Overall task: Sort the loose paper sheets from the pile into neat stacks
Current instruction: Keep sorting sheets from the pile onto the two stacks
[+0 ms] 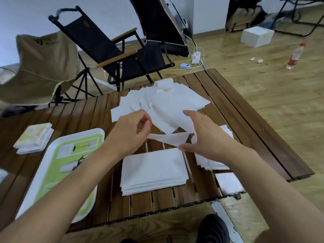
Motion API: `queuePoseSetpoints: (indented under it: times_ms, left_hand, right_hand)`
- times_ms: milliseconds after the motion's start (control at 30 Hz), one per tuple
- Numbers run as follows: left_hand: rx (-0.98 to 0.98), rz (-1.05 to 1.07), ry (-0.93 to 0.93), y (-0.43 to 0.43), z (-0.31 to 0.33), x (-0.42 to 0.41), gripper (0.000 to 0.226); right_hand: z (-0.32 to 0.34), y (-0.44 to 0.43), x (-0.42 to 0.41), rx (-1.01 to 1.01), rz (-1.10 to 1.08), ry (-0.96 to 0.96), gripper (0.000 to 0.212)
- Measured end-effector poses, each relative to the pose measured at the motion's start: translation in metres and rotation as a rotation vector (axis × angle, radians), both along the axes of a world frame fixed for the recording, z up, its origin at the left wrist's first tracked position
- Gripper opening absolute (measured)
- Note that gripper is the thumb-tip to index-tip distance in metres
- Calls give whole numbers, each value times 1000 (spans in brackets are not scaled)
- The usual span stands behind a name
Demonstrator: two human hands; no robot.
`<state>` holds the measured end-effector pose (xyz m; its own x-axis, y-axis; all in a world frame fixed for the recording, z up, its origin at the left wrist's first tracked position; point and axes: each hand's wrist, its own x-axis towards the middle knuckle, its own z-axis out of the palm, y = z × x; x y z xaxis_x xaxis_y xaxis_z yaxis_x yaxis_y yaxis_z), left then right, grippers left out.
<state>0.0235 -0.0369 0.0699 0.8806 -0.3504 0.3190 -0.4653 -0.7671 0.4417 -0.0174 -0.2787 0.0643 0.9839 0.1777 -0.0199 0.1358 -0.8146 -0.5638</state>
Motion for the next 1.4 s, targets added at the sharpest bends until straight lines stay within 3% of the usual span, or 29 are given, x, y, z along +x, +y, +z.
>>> queuePoseSetpoints:
  times_ms: [67,167,267,333,500,667,767,900,967,1100,1167,1267,1333,1400]
  left_hand:
    - [1,-1,109,8,-4,-12,10]
    - [164,52,226,22,-32,-24,10]
    - [252,89,354,34,-59,-24,48]
    - [200,86,411,37,-68,-21,57]
    - [-125,154,437,29,-68,-13,51]
    - [-202,242,508,26,-69,-9,50]
    - [-382,238,560,23,-62,-12,45]
    - [-629,257,447,20,-42,-18,28]
    - [-846,268,474,21,-24,-23,20]
    - [-1352,104,804,36,5,-37,48]
    - [-1198,85,800,45,8,-44,47]
    - [-661,236,592,53,0,-50,12]
    - [-496,286,558,56,-11,-46,35]
    - [-312,307,486,56,-18,-41,48]
  right_hand:
    - [-9,16,-1,-69,84,51,102]
    - [-28,32,2,-308,150,82,77]
    - [-36,41,8,-310,117,92,60]
    - [-38,44,12,-313,100,78,55]
    - [-45,40,18,-359,8,60,47]
    - [-46,39,24,-282,-31,-24,23]
    - [-48,45,23,-265,-50,-205,18]
    - [-35,59,21,-196,-30,-476,9]
    - [-27,65,16,-132,-39,-480,12]
    - [-24,61,13,156,-130,-236,17]
    - [-24,55,15,307,-195,-129,6]
    - [-18,53,12,579,-220,28,31]
    - [-13,52,9,675,-216,113,32]
    - [-13,48,6,507,-186,160,43]
